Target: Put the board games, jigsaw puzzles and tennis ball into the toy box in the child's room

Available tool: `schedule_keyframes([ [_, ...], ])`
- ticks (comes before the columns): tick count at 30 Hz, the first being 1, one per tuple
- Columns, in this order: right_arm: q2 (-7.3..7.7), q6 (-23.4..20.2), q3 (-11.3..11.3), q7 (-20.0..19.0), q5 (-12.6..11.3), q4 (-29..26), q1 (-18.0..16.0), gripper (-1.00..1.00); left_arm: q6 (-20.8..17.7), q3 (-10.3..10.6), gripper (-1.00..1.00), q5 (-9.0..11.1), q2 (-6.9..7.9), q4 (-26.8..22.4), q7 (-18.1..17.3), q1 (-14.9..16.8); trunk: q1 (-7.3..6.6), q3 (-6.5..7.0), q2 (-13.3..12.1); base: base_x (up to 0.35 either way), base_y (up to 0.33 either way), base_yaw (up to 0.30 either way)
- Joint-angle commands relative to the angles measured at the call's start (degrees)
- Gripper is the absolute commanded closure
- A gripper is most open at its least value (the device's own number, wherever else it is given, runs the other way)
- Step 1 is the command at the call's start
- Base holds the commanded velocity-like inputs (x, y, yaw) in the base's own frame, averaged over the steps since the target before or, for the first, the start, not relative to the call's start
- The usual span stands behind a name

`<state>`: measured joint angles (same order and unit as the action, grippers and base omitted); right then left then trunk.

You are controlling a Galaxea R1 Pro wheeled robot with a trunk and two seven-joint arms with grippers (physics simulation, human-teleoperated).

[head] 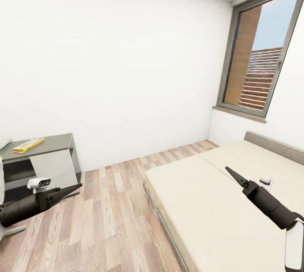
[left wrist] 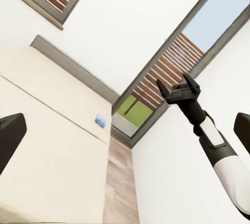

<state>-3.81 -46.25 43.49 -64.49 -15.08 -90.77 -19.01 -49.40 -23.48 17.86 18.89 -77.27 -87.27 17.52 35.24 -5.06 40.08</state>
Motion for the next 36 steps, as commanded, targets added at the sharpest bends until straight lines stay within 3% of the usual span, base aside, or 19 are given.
schedule_keyframes([
  [1, -0.04, -0.33, 0.09, -0.11, -0.12, -0.03, -0.06, -1.00, -0.61, 0.01, -1.00, -0.02, 0.00, 0.01, -0.22, 0.06, -0.01, -0.10, 0.09, -0.213, 0.000, 0.289],
  [36, -0.05, -0.33, 0.04, -0.11, -0.11, -0.03, -0.06, -1.00, -0.59, 0.01, -1.00, -0.02, 0.00, 0.01, -0.18, 0.06, -0.01, -0.10, 0.09, -0.089, -0.022, 0.288],
])
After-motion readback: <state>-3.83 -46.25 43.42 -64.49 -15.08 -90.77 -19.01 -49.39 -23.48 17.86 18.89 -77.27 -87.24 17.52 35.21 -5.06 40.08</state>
